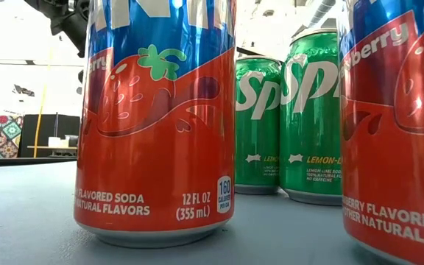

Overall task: Place canned beverage on shelf
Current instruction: Put the red white soda can on the shelf aligned with the other red white soda cans

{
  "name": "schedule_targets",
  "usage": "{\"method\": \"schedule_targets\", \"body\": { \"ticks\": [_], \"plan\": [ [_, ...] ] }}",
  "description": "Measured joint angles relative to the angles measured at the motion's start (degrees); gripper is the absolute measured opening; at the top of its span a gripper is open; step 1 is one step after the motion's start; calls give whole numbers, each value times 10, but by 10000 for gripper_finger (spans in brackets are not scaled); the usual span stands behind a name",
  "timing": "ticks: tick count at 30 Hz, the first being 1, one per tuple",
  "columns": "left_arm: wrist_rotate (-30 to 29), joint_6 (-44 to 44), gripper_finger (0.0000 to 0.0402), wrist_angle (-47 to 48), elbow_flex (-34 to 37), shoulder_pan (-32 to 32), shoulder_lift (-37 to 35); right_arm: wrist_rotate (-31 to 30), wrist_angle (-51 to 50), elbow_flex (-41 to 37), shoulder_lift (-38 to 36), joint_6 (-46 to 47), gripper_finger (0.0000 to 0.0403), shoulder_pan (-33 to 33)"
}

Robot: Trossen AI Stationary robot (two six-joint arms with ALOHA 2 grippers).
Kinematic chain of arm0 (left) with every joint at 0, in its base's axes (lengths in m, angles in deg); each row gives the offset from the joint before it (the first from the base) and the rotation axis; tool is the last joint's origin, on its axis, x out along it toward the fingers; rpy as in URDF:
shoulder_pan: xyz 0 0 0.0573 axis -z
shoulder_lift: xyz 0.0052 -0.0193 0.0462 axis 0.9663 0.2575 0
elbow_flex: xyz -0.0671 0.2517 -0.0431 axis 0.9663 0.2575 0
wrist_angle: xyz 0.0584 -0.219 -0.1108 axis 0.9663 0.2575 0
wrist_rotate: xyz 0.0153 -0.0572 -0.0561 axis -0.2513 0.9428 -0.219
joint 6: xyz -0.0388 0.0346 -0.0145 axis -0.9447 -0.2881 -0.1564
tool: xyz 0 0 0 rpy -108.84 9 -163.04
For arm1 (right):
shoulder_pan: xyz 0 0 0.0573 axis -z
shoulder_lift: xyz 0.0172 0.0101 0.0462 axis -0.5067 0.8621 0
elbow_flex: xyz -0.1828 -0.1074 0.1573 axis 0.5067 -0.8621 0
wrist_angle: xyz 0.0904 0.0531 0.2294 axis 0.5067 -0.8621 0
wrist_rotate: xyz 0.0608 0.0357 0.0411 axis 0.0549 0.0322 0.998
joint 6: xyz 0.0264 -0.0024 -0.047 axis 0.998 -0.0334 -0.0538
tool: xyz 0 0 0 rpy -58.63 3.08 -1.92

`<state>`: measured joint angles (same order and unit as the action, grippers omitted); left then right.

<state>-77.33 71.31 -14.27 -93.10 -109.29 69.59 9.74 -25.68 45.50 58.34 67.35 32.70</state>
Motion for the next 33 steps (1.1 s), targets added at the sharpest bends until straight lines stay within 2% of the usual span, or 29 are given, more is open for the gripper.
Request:
{"method": "schedule_targets", "body": {
  "ticks": [19, 23, 33],
  "plan": [
    [8, -12, 293, -51, 0, -18, 0, 0, 0, 0, 0, 0, 299, 0],
    [18, -44, 293, -42, 0, -18, 1, 0, 0, 0, 0, 0, 299, 0],
    [49, -53, 294, -23, 0, -18, 17, 1, 0, 0, 0, -1, 299, 0]
  ]
}}
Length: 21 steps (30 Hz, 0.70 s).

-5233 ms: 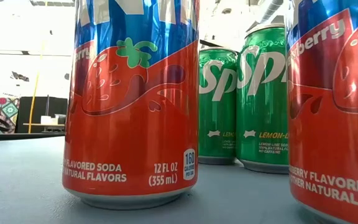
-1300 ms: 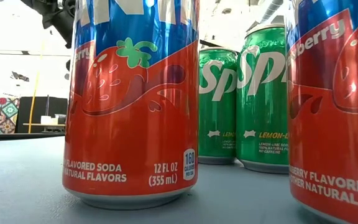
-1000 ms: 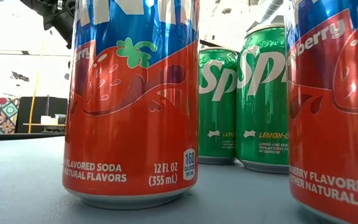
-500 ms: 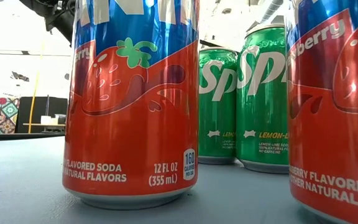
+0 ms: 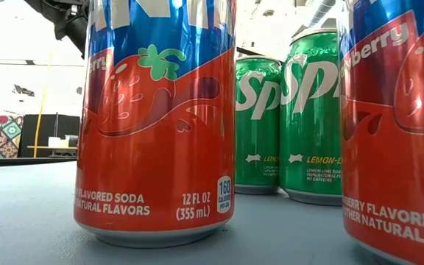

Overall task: Place canned beverage on shelf
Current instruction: Put the red white soda can on the shelf aligned with the other red white soda cans

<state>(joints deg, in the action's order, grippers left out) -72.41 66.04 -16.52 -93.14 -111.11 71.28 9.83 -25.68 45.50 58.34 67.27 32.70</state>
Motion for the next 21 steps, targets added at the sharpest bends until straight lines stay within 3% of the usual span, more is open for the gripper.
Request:
{"method": "schedule_targets", "body": {
  "ticks": [10, 21],
  "plan": [
    [-2, -27, 308, -14, -2, 0, 15, 5, 0, 0, 0, -1, 299, 0],
    [-72, -41, 351, -15, -1, 6, 16, 31, 0, 0, 0, -1, 299, 0]
  ]
}}
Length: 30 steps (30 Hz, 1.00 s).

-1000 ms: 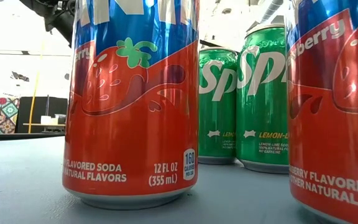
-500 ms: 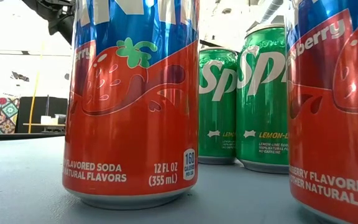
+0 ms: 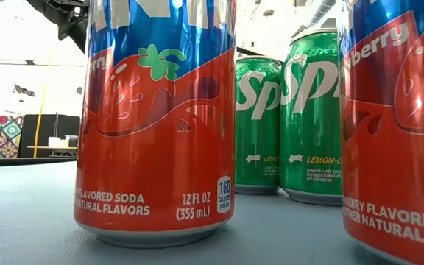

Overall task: Place canned beverage on shelf
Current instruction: Put the red white soda can on the shelf aligned with the other red white soda cans, then adjust the red white soda can on the shelf

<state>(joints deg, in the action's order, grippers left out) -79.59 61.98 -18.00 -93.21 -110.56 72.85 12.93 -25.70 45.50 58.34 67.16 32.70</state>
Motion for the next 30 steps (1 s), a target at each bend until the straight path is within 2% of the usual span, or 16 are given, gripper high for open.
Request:
{"method": "schedule_targets", "body": {
  "ticks": [7, 15, 25, 30],
  "plan": [
    [-11, -2, 352, 0, -4, 19, 0, 0, 0, 0, 0, 0, 299, 0],
    [-56, 3, 352, 1, -21, 33, -2, 0, 0, 0, 0, 0, 299, 0],
    [-62, -24, 352, 5, -66, 33, -2, 0, 12, 0, 33, -18, 299, -1],
    [-47, -74, 352, 51, -113, 44, -4, -1, 18, 1, 57, -52, 299, -3]
  ]
}}
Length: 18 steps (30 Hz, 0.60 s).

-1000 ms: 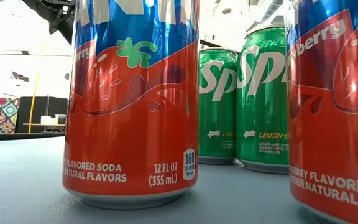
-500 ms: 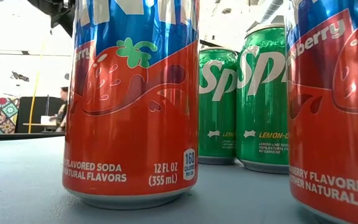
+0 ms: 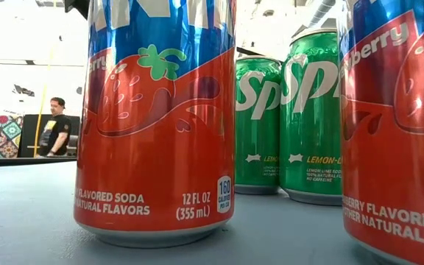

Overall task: Place canned beverage on shelf
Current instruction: Adjust the red white soda can on the shelf

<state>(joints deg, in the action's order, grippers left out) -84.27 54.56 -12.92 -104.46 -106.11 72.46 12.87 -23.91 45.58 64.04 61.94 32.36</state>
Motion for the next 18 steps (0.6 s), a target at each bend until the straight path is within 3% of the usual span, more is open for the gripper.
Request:
{"method": "schedule_targets", "body": {
  "ticks": [5, 12, 18],
  "plan": [
    [1, -35, 352, 64, -87, 20, -15, 21, 69, -1, 23, -78, 295, -2],
    [72, -101, 352, 123, -237, 48, -64, 201, 177, 0, 83, -138, 271, 25],
    [71, -159, 352, 135, -278, 71, -135, 188, 185, -1, 167, -175, 230, 27]
  ]
}}
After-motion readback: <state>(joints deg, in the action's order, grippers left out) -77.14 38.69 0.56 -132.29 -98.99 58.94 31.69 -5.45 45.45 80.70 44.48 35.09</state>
